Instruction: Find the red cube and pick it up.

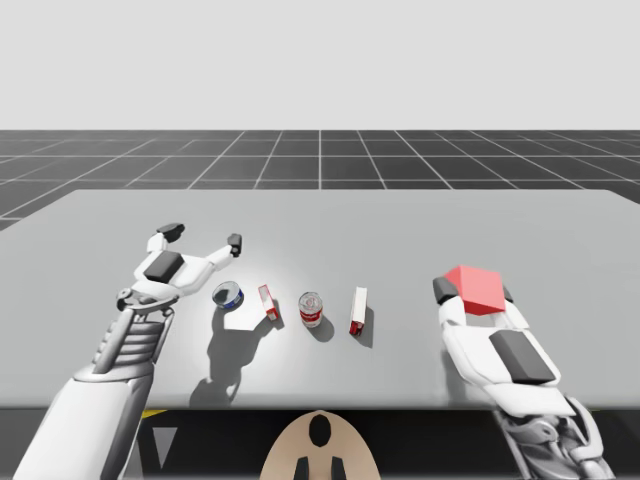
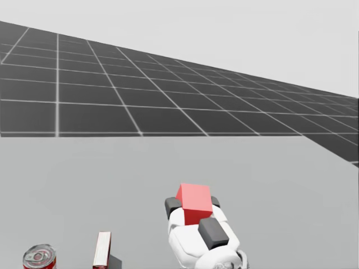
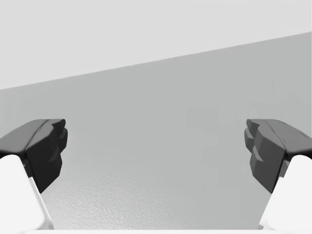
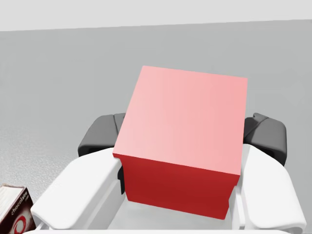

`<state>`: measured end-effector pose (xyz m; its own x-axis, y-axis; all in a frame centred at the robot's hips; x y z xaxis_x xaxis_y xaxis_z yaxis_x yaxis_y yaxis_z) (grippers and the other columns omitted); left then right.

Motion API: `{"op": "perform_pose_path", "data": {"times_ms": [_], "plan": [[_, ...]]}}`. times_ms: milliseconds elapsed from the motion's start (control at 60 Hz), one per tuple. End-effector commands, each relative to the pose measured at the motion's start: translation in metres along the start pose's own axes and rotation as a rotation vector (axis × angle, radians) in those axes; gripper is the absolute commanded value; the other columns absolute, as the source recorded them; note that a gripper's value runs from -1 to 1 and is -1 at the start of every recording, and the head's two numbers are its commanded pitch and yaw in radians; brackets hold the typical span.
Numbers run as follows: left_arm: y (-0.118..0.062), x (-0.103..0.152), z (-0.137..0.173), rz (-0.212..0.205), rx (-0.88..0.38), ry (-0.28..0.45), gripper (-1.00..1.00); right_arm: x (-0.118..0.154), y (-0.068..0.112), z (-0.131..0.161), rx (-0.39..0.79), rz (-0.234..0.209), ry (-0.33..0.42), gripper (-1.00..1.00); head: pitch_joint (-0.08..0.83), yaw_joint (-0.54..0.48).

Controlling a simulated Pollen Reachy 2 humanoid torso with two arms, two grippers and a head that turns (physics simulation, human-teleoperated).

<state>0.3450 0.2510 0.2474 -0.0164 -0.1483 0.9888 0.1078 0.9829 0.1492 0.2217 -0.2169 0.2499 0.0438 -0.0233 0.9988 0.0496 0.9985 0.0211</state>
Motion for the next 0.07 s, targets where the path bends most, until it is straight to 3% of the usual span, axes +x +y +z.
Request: {"op": "perform_pose_path", "data": {"times_ms": [17, 67], "plan": [[0.002, 0.001, 0.000, 0.004, 0.003, -0.004, -1.00, 0.061, 0.007, 0.011, 0.065, 0.032, -0.184, 1.00, 0.286, -0.44], [0.002, 0.001, 0.001, 0.003, 0.002, -0.006, -1.00, 0.080, 0.009, 0.017, 0.068, 0.050, -0.251, 1.00, 0.278, -0.44]]}}
